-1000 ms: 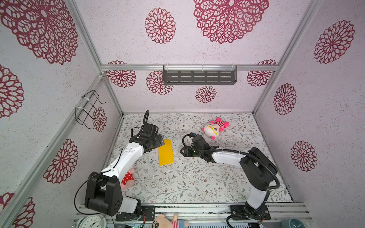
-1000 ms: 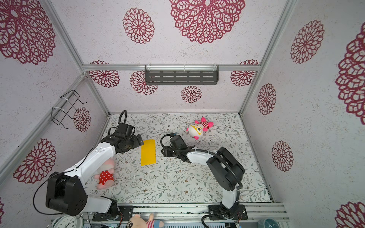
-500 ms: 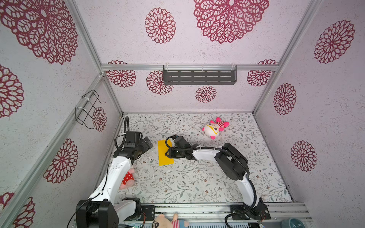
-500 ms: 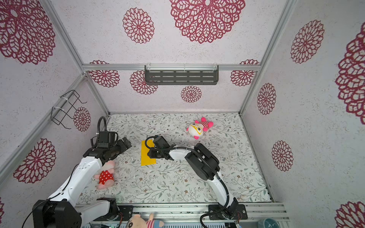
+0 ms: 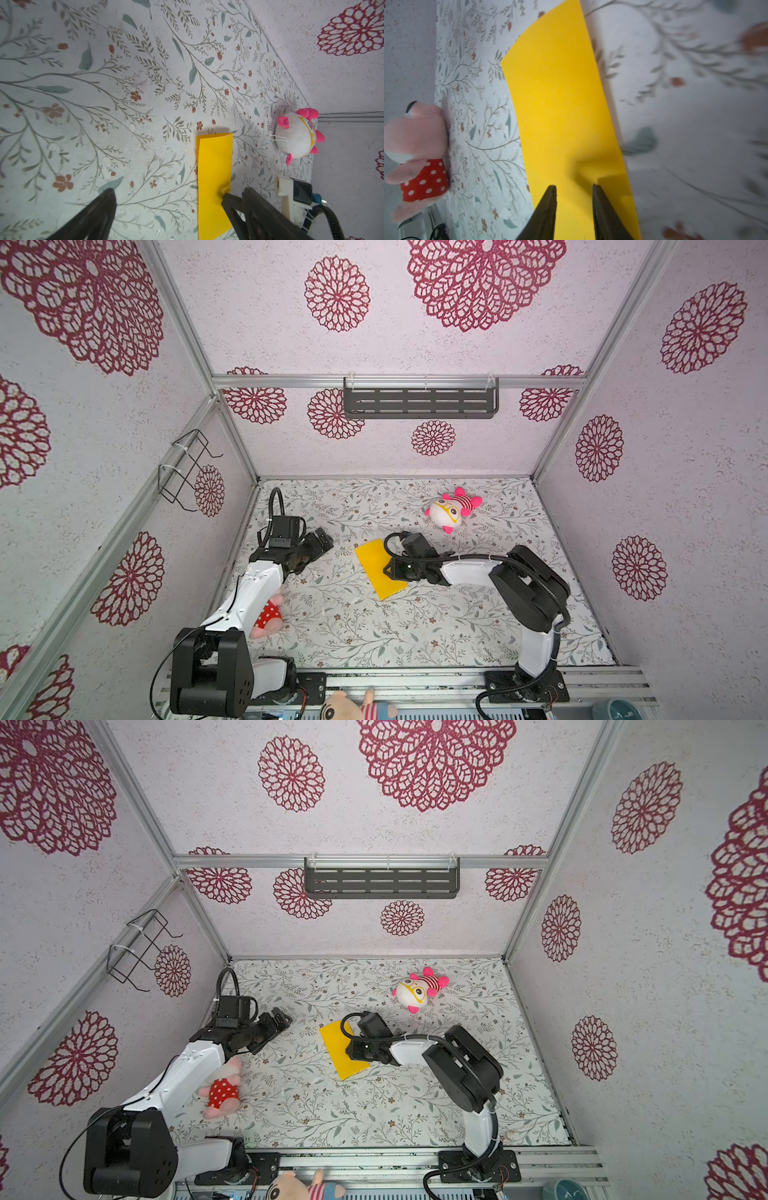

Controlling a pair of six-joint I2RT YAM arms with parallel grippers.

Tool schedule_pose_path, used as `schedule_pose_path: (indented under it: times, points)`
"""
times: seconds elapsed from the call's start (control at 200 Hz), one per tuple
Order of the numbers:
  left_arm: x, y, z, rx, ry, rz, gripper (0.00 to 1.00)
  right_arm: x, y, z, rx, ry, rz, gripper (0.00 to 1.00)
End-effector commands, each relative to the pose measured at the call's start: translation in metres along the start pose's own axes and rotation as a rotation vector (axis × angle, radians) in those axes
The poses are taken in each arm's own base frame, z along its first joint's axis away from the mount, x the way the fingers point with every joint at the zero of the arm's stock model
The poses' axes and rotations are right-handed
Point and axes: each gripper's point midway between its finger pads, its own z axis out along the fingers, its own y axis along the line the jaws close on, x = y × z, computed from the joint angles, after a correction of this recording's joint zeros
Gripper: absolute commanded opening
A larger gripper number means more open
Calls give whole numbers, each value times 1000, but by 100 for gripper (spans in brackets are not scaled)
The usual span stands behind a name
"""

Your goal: Fold a paper plane with a square sheet of paper (pick it up from the middle)

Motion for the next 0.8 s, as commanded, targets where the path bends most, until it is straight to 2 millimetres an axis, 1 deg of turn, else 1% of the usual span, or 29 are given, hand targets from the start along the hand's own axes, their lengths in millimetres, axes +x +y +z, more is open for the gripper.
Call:
schedule_pose_path:
  times: [0.0,0.075,0.19,0.25,0.355,0.58,0.69,0.796]
  points:
    - [4,-33,12,132,41,22,97,19,-44,-15,94,51,-3,34]
    - [14,-44,22,160,78,32,98,11,-34,-24,41,39,-29,34]
    - [35,-57,36,199,126,38,98,-15,-9,-46,-23,-39,-60,36]
    - [47,-64,41,230,155,23,98,-27,-1,-54,-59,-77,-55,37]
    - [64,-67,46,255,182,11,97,-37,5,-57,-107,-100,-35,37]
    - [99,-71,55,267,245,-26,97,-39,-10,-44,-90,-86,10,32]
    - [111,-73,59,277,276,-46,100,-39,-14,-39,-83,-72,22,29]
    - [124,-77,64,288,320,-66,95,-38,-20,-34,-62,-57,30,26]
